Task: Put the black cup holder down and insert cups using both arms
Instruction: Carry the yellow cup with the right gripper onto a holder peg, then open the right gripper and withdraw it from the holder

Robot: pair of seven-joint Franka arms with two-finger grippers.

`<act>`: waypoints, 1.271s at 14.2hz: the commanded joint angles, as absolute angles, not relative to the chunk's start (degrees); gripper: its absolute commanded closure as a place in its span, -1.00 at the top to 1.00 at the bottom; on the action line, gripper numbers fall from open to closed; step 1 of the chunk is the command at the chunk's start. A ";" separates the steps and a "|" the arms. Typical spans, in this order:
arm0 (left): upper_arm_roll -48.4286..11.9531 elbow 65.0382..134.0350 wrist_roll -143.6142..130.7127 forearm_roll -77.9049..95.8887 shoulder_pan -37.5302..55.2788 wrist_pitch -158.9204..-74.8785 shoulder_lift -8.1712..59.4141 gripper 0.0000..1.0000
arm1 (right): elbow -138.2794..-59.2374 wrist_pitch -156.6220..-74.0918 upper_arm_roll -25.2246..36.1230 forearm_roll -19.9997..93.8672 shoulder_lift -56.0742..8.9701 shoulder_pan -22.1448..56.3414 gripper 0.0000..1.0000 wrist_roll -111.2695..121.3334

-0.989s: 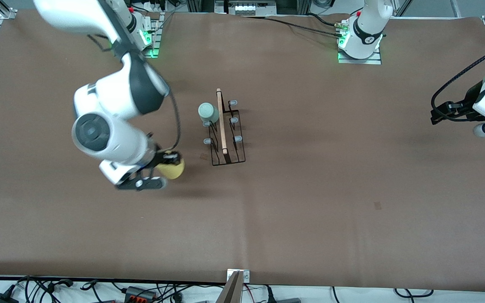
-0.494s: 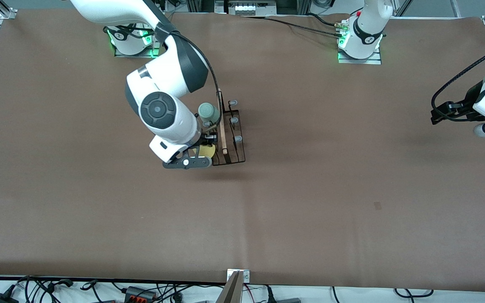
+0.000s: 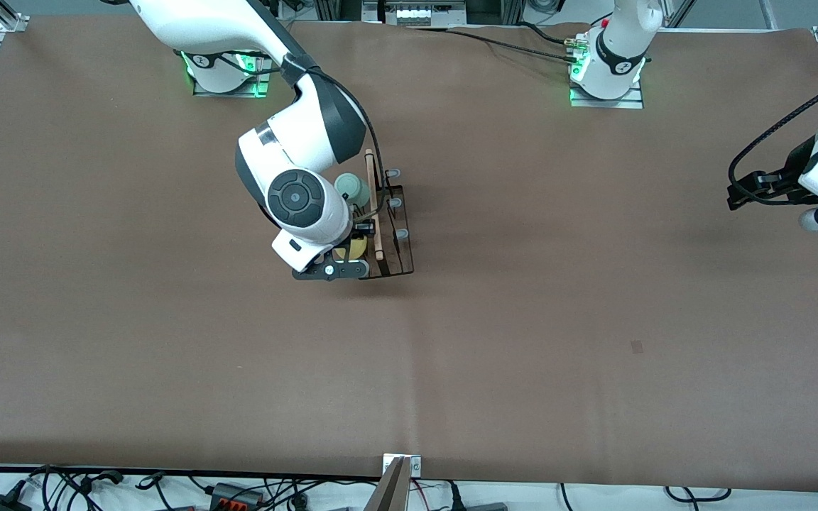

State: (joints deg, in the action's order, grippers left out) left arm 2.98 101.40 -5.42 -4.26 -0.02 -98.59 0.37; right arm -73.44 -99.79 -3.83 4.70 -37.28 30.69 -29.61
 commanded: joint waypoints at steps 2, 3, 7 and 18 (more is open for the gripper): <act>2.90 101.43 -5.71 -4.66 -0.35 -97.82 -0.18 1.00 | -73.65 -99.23 -3.87 4.92 -38.23 31.20 -0.62 -31.03; 2.90 101.43 -5.71 -4.66 -0.35 -97.74 -0.18 1.00 | -73.65 -99.49 -3.87 5.01 -38.75 31.20 -0.61 -31.03; 2.90 101.43 -5.71 -4.66 -0.35 -97.73 -0.18 1.00 | -73.39 -100.11 -3.78 5.19 -39.82 31.47 1.00 -31.90; 2.90 101.43 -5.54 -4.66 -0.35 -97.73 -0.18 1.00 | -71.19 -93.87 -1.32 4.13 -26.02 13.21 1.00 -23.33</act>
